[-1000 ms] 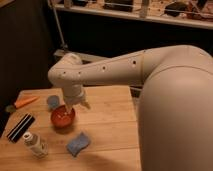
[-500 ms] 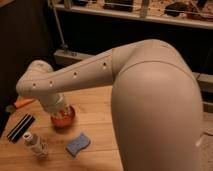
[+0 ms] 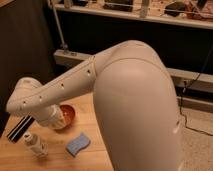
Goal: Knock the bottle over
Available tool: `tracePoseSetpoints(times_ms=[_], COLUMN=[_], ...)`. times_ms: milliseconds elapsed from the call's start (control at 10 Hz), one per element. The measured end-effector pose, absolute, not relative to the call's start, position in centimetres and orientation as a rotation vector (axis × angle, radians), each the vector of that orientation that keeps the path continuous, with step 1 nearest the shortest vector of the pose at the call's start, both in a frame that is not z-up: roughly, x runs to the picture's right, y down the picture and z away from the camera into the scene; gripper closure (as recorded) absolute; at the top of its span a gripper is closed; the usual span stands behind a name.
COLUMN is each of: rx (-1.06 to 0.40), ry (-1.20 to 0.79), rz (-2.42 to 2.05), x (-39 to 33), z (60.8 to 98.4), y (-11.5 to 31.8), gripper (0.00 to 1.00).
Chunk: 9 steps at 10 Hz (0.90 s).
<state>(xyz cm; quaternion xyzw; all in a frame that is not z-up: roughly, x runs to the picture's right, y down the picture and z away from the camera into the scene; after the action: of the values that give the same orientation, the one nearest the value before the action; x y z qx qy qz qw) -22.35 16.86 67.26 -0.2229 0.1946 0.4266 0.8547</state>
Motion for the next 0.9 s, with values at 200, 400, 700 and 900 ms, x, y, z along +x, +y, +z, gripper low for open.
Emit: tracePoseSetpoints(times_ms=[200, 400, 700, 900], rx=[-0.497, -0.506, -0.511, -0.517], ry=[0.382, 0.359, 0.338, 0.33], rz=[0.894, 0.876, 0.819, 0.781], x=[-23.5, -24.3, -25.7, -26.8], z=[67.5, 67.4, 67.0, 66.7], y=[17.5, 17.4, 17.6, 18.1], gripper=[1.0, 1.0, 1.0, 1.0])
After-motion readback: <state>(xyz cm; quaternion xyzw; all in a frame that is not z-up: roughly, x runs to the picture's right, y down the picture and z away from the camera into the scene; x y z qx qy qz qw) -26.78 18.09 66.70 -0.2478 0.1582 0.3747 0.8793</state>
